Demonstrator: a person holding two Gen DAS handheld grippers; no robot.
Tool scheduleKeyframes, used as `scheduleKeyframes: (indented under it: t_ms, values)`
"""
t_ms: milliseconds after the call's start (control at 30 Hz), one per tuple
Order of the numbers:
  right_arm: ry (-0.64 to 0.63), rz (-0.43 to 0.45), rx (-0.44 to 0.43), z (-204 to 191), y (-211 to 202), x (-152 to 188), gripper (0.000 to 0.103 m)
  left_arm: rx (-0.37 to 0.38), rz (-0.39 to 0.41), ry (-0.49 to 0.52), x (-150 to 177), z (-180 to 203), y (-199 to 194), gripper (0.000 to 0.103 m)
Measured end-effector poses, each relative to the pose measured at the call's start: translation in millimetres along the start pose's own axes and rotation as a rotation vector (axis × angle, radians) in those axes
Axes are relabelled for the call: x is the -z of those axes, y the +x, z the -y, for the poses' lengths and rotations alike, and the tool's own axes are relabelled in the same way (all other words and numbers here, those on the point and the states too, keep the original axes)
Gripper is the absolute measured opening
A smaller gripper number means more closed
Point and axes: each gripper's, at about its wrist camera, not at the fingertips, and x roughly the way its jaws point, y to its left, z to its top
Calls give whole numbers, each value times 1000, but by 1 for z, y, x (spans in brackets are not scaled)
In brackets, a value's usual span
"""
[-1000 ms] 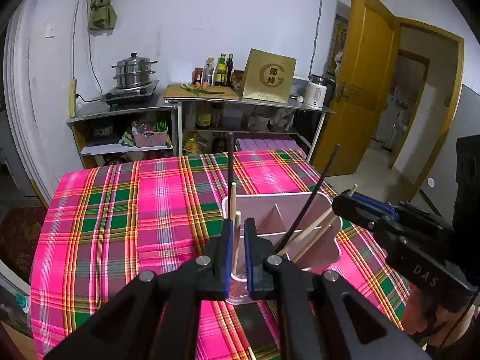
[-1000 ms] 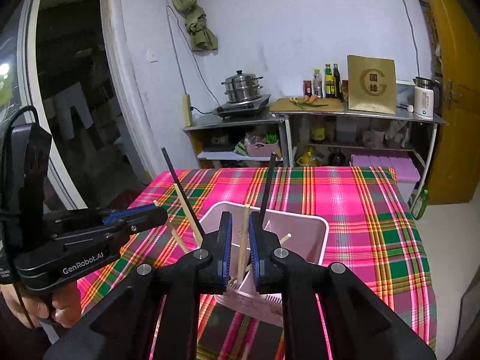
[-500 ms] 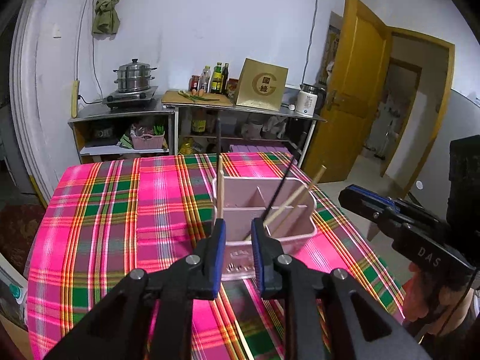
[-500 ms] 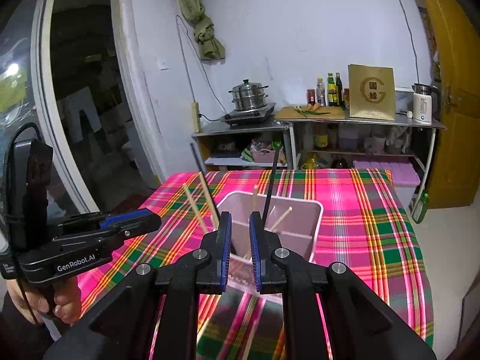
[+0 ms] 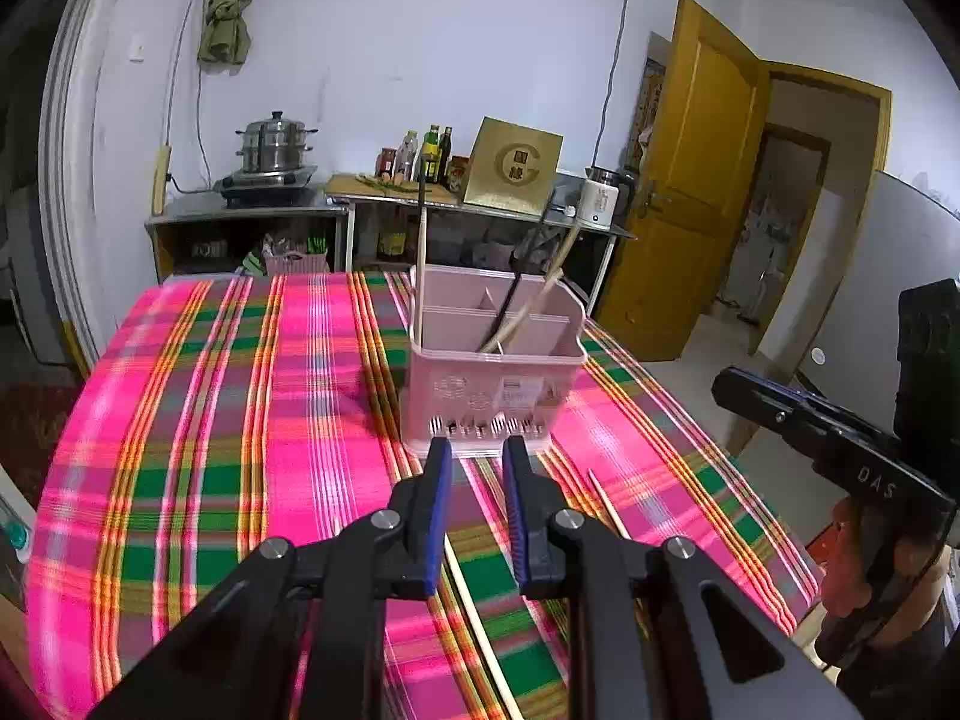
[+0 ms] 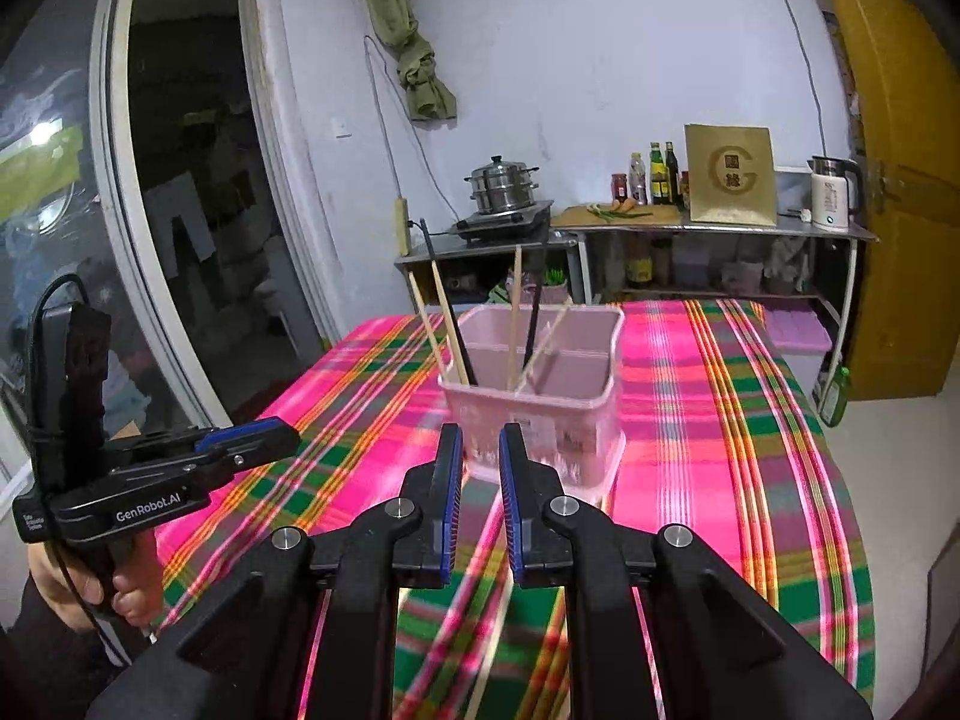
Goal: Organize utensils
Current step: 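Move both open tools back toward the remaining wooden chopsticks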
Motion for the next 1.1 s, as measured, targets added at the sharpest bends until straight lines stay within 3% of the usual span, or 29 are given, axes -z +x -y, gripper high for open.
scheduleKeyframes:
  t_ms: [467,1100]
  values:
    - [32,-23,4,1,-26,48,13,1,-39,-36,64,5,-13,18]
    - [62,-102,59,23,-7,69,13,-29,-130,-43,86,6,18,21]
